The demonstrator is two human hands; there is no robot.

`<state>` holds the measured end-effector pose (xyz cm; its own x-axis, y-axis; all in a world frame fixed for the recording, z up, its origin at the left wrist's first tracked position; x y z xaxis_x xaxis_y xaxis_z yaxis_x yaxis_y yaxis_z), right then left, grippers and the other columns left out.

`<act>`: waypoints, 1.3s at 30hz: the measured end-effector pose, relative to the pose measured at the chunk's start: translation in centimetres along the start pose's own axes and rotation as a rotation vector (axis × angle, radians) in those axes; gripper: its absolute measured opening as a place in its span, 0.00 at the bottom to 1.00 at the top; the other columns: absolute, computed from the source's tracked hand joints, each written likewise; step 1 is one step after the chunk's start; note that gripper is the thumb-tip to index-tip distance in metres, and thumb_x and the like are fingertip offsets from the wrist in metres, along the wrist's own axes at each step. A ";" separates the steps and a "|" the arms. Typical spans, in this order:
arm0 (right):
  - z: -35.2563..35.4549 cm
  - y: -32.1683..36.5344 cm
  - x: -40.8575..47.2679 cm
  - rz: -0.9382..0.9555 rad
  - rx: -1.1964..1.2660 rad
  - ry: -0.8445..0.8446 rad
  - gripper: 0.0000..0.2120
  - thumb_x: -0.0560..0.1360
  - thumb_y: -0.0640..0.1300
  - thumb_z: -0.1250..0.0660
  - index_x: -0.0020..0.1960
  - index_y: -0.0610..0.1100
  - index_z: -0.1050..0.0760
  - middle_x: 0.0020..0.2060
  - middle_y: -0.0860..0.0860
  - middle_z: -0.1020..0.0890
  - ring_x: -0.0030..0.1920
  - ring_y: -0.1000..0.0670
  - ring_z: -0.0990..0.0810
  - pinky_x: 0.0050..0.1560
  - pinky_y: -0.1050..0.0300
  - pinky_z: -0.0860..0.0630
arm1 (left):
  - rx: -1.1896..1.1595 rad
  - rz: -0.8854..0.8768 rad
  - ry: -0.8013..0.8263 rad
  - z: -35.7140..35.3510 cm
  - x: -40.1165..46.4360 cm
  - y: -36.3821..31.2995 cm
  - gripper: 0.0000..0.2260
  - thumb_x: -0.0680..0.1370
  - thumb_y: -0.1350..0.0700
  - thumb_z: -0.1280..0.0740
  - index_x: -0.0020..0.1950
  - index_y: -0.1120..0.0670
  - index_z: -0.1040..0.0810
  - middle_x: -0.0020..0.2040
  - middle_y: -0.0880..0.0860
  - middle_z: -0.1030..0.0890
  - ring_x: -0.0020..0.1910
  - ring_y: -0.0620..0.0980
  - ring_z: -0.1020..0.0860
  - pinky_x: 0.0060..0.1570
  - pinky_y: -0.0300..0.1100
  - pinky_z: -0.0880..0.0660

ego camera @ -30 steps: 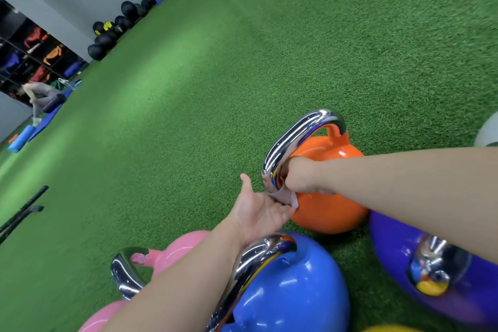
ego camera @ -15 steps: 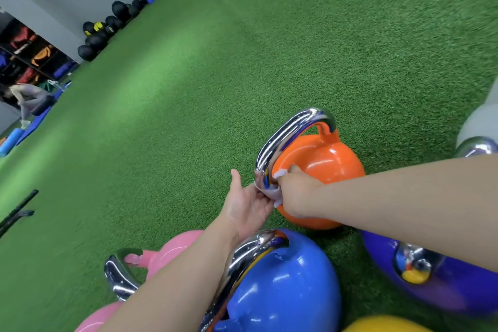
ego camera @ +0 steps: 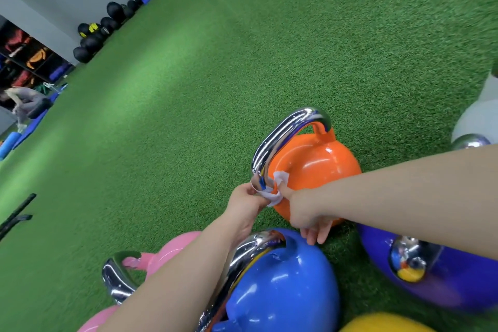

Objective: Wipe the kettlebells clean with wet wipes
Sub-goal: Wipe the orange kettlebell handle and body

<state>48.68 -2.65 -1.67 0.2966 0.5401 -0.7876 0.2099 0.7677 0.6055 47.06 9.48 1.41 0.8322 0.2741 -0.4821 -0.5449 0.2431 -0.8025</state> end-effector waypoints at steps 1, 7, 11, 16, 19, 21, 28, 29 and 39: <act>-0.2 0.2 -0.1 -0.041 0.039 0.042 0.45 0.72 0.73 0.52 0.50 0.29 0.28 0.19 0.42 0.24 0.15 0.49 0.25 0.24 0.61 0.26 | 0.032 0.011 -0.024 0.0 0.4 0.4 0.07 0.70 0.70 0.29 0.44 0.60 0.21 0.35 0.51 0.19 0.32 0.40 0.24 0.35 0.30 0.28; 2.0 3.0 0.0 0.161 -0.069 -0.059 0.21 0.82 0.40 0.48 0.74 0.42 0.45 0.35 0.48 0.27 0.14 0.58 0.29 0.25 0.61 0.26 | -0.201 0.253 0.067 -0.5 0.7 1.7 0.03 0.75 0.70 0.36 0.44 0.68 0.23 0.34 0.59 0.17 0.33 0.50 0.17 0.40 0.37 0.20; 1.7 2.9 0.1 0.135 -0.074 -0.043 0.13 0.81 0.40 0.46 0.65 0.41 0.34 0.36 0.48 0.25 0.16 0.58 0.27 0.24 0.63 0.25 | -0.155 0.172 0.052 -0.5 0.1 1.2 0.05 0.74 0.73 0.36 0.40 0.67 0.23 0.30 0.57 0.18 0.32 0.49 0.18 0.38 0.36 0.20; 0.7 1.6 -0.8 0.116 0.082 -0.027 0.21 0.81 0.41 0.47 0.73 0.40 0.43 0.42 0.45 0.22 0.31 0.53 0.24 0.27 0.58 0.24 | -0.189 0.071 -0.045 0.2 -0.2 0.5 0.09 0.70 0.75 0.34 0.41 0.62 0.20 0.35 0.54 0.17 0.39 0.52 0.21 0.51 0.45 0.24; 0.2 2.1 -1.2 0.134 0.223 -0.030 0.20 0.80 0.37 0.45 0.72 0.40 0.40 0.56 0.43 0.23 0.36 0.52 0.25 0.33 0.57 0.23 | -0.206 -0.027 -0.025 0.5 -1.0 -0.5 0.11 0.69 0.75 0.33 0.42 0.60 0.21 0.36 0.52 0.16 0.36 0.47 0.19 0.44 0.38 0.22; 1.2 2.8 -1.8 0.230 0.325 -0.129 0.21 0.79 0.36 0.44 0.71 0.42 0.38 0.53 0.46 0.23 0.39 0.52 0.28 0.37 0.58 0.25 | -0.192 -0.088 -0.059 0.8 -1.4 -0.9 0.12 0.69 0.75 0.34 0.44 0.60 0.21 0.37 0.51 0.16 0.38 0.46 0.19 0.45 0.38 0.22; 2.7 3.4 -3.0 0.361 0.750 -0.121 0.23 0.73 0.24 0.49 0.55 0.45 0.25 0.44 0.50 0.23 0.39 0.54 0.31 0.35 0.61 0.30 | -0.063 -0.321 -0.145 1.1 -2.6 -3.7 0.10 0.73 0.70 0.34 0.47 0.56 0.19 0.53 0.52 0.18 0.48 0.38 0.20 0.45 0.28 0.26; 2.9 3.3 -3.2 0.368 0.784 -0.126 0.23 0.73 0.24 0.50 0.51 0.46 0.24 0.42 0.52 0.23 0.38 0.54 0.31 0.36 0.61 0.30 | -0.028 -0.346 -0.167 1.0 -2.7 -4.3 0.10 0.75 0.68 0.35 0.49 0.56 0.20 0.58 0.51 0.21 0.52 0.40 0.22 0.45 0.26 0.26; 6.8 3.2 -7.7 0.319 0.410 -0.434 0.13 0.77 0.39 0.38 0.34 0.43 0.25 0.32 0.49 0.24 0.27 0.52 0.28 0.26 0.64 0.31 | 0.228 -0.445 -0.258 -1.4 -0.8 -8.6 0.09 0.81 0.53 0.44 0.43 0.51 0.31 0.36 0.47 0.30 0.37 0.46 0.33 0.37 0.39 0.36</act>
<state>53.41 -6.71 7.08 0.7318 0.4657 -0.4975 0.3612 0.3540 0.8627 51.21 5.91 8.23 0.9503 0.3111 0.0107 -0.1791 0.5744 -0.7988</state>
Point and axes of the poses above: each hand's wrist, its own x-axis towards the middle knuckle, its own z-axis out of the back of the hand, y = z × x, the point moved 4 cm from there along x, towards the middle knuckle
